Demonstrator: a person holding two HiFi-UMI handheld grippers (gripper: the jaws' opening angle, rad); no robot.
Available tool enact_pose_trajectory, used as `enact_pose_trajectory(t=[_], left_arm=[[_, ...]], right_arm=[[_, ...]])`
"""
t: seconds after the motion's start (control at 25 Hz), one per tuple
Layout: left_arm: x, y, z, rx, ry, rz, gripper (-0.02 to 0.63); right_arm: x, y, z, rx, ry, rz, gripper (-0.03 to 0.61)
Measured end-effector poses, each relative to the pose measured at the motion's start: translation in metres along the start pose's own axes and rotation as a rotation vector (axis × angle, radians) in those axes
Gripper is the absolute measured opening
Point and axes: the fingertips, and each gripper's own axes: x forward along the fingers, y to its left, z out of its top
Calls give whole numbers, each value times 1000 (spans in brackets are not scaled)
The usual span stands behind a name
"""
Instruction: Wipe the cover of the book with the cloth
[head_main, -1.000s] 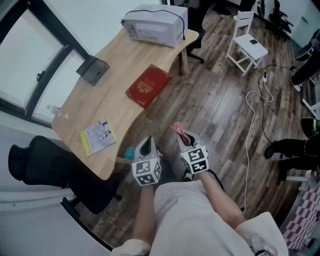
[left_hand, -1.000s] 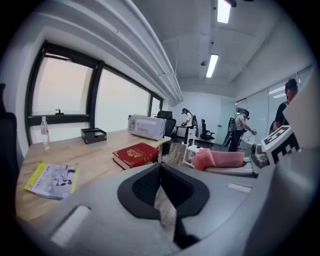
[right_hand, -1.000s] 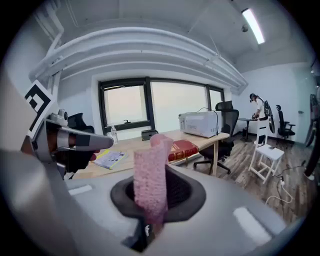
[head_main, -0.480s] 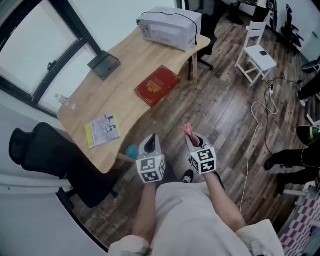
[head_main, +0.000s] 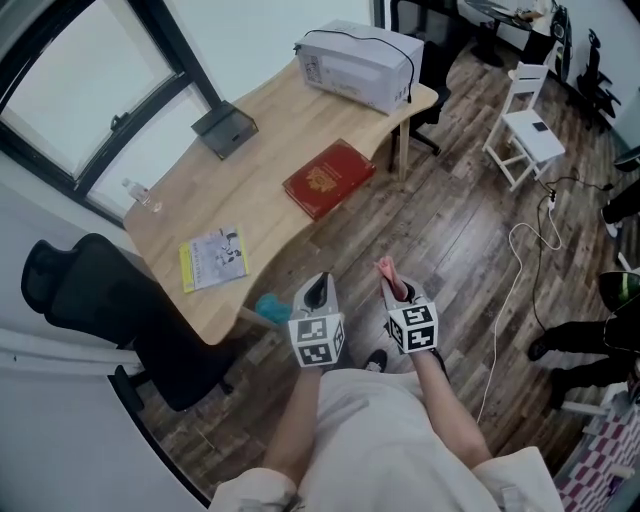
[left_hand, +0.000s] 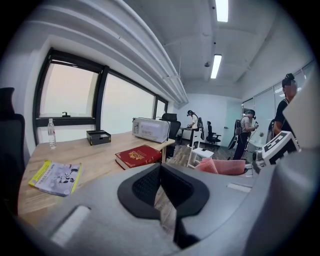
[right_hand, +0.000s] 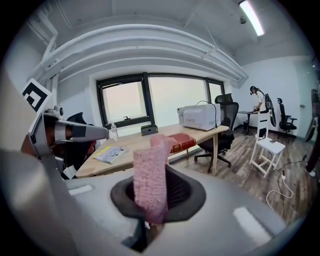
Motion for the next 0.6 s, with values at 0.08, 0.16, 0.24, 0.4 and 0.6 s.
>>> enact_pose_trajectory(t=[0.08, 0.16, 0.24, 0.4, 0.6], left_arm=[[2, 0, 0, 1, 8, -3, 8], [1, 0, -1, -15, 19, -5, 8], [-1, -1, -3, -23, 28, -8, 8], [3, -2, -2, -4, 29, -14, 8], [0, -6, -10, -21, 43, -9, 8]], right_arm=[[3, 2, 3, 4, -8, 10, 25], [5, 7, 5, -6, -12, 27, 25], [6, 11, 6, -7, -13, 40, 25], [12, 10, 12, 24, -35, 56, 25], [5, 10, -1, 28, -10, 49, 25]])
